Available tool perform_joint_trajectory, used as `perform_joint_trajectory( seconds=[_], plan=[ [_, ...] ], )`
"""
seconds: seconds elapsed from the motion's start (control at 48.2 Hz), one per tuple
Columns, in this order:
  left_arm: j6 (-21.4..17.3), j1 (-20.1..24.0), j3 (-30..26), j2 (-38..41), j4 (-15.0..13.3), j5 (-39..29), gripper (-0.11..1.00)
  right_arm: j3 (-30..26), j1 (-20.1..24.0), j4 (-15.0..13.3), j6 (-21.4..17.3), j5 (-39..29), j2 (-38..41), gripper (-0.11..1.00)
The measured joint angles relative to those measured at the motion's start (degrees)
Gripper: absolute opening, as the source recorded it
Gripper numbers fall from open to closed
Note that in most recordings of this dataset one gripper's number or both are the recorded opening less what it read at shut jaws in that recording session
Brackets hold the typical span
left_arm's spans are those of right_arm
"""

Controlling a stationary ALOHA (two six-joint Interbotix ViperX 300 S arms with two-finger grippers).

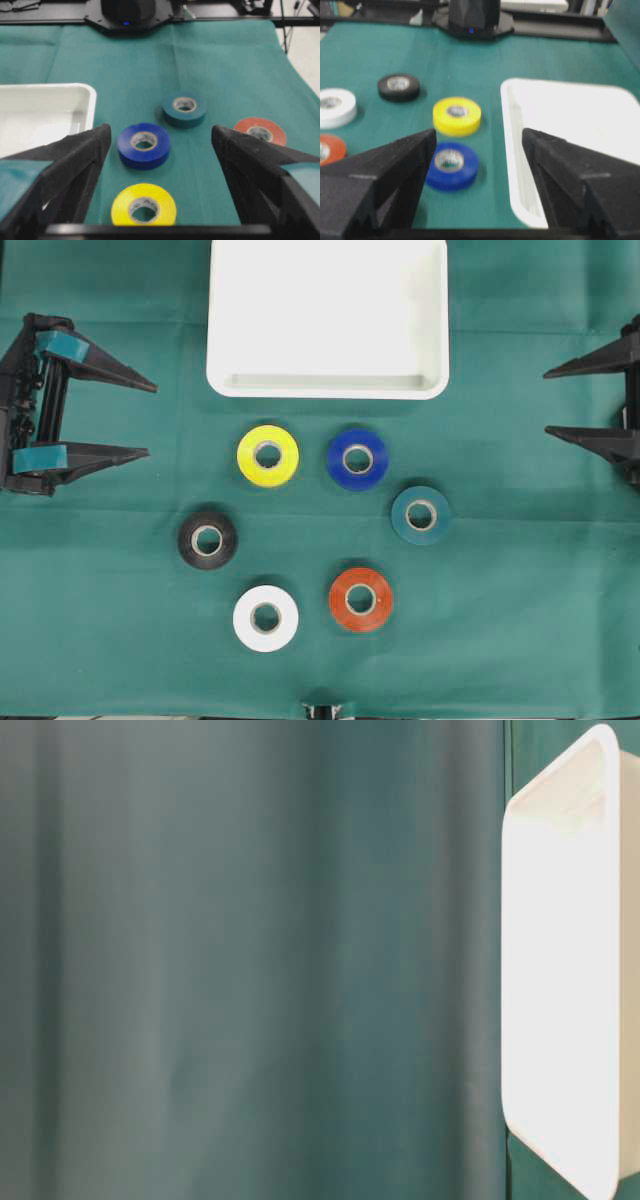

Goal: Put the tape into the white case with the left arm.
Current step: 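Open the left gripper and move it toward the yellow tape roll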

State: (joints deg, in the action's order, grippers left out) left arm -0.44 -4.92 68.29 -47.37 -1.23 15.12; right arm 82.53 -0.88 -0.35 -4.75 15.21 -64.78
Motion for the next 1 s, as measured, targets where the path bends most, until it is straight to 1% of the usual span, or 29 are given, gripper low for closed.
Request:
perform_joint_trajectory(
  seconds=[0.249, 0.581, 0.767, 0.995],
  plan=[
    [0.0, 0.0, -0.62, 1.67, 0.09, -0.62, 0.95, 3.96, 0.09, 0.0, 0.0, -2.81, -1.14, 0.97],
    [0.0, -0.18, -3.69, 10.63, 0.09, -0.7, 0.95, 7.38, 0.0, -0.09, 0.0, -4.22, -1.14, 0.97],
    [0.0, -0.88, -6.24, 16.26, 0.0, -0.7, 0.95, 8.17, 0.0, -1.23, 0.0, -5.63, -1.23, 0.97],
    [0.09, -1.58, -9.14, 21.88, 0.0, -0.7, 0.95, 9.05, 0.0, -3.87, 0.0, -5.89, -1.93, 0.97]
  ],
)
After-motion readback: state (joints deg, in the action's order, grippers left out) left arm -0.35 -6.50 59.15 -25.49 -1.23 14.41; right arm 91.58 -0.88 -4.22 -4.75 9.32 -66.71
